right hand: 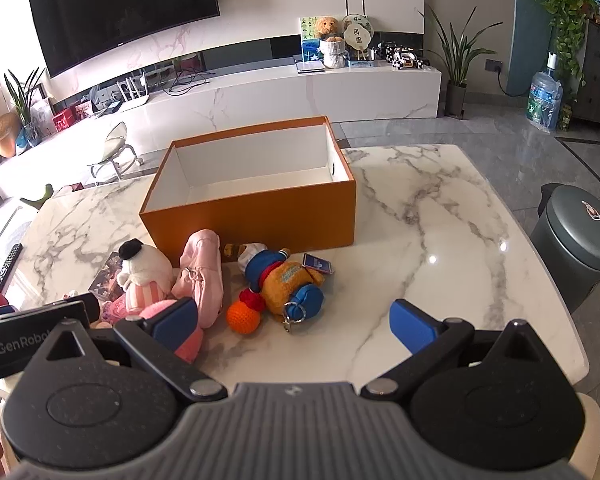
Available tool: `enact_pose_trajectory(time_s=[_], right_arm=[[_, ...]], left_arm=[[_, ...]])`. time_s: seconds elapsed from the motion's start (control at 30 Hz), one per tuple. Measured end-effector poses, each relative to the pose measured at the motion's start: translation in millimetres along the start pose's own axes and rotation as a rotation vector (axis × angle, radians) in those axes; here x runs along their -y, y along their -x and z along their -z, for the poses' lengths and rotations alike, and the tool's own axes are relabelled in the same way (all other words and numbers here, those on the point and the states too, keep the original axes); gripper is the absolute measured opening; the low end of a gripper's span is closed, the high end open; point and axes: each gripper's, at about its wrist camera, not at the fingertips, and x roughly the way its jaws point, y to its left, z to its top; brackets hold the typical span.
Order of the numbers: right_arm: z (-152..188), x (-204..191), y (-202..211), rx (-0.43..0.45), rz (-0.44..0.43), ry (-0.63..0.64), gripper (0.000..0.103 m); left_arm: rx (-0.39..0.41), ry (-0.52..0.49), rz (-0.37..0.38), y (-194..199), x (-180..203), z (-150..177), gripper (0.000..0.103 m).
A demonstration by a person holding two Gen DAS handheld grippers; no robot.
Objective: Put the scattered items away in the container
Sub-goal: 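Move both tools toward the soft items beside the orange box, then grasp the blue-and-orange plush doll with the right tool while the left tool grasps the pink bag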
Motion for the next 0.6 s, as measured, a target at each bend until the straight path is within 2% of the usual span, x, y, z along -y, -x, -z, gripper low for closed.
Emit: enact_pose_trajectory(time_s=[0.4,0.6], right_arm=[[1.7,1.8,-24.3,-0.023,-0.031,-0.015,0.103],[5.5,8.8,-46.1,-0.009,-0.125,-0.028,0.103]], left_arm=[[-0.037,0.008,0.018,-24.6,-2.3,-1.0,0.103],[-0.051,0.014,0.054,-44.7,-5.0,0.2,0.103]])
